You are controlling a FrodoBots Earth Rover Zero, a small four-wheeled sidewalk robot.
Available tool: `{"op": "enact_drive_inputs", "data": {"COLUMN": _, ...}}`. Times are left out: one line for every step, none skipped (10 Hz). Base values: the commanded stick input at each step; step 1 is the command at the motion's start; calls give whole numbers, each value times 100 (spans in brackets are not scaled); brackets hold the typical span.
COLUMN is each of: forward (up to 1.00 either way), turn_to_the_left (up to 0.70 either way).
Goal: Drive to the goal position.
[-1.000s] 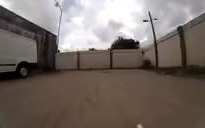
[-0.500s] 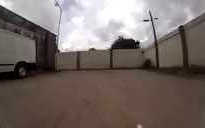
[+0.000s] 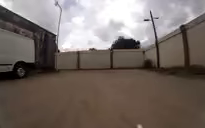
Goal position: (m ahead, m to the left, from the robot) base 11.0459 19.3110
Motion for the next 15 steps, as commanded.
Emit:
{"op": "enact_drive_inputs", "data": {"forward": 30, "turn_to_the_left": 0}}
{"op": "enact_drive_inputs", "data": {"forward": 30, "turn_to_the_left": 0}}
{"op": "enact_drive_inputs", "data": {"forward": 30, "turn_to_the_left": 0}}
{"op": "enact_drive_inputs", "data": {"forward": 30, "turn_to_the_left": 0}}
{"op": "enact_drive_inputs", "data": {"forward": 30, "turn_to_the_left": 0}}
{"op": "enact_drive_inputs", "data": {"forward": 30, "turn_to_the_left": 0}}
{"op": "enact_drive_inputs", "data": {"forward": 30, "turn_to_the_left": 0}}
{"op": "enact_drive_inputs", "data": {"forward": 30, "turn_to_the_left": 0}}
{"op": "enact_drive_inputs", "data": {"forward": 30, "turn_to_the_left": 0}}
{"op": "enact_drive_inputs", "data": {"forward": 30, "turn_to_the_left": 0}}
{"op": "enact_drive_inputs", "data": {"forward": 30, "turn_to_the_left": 0}}
{"op": "enact_drive_inputs", "data": {"forward": 30, "turn_to_the_left": 0}}
{"op": "enact_drive_inputs", "data": {"forward": 30, "turn_to_the_left": 0}}
{"op": "enact_drive_inputs", "data": {"forward": 30, "turn_to_the_left": 0}}
{"op": "enact_drive_inputs", "data": {"forward": 30, "turn_to_the_left": 0}}
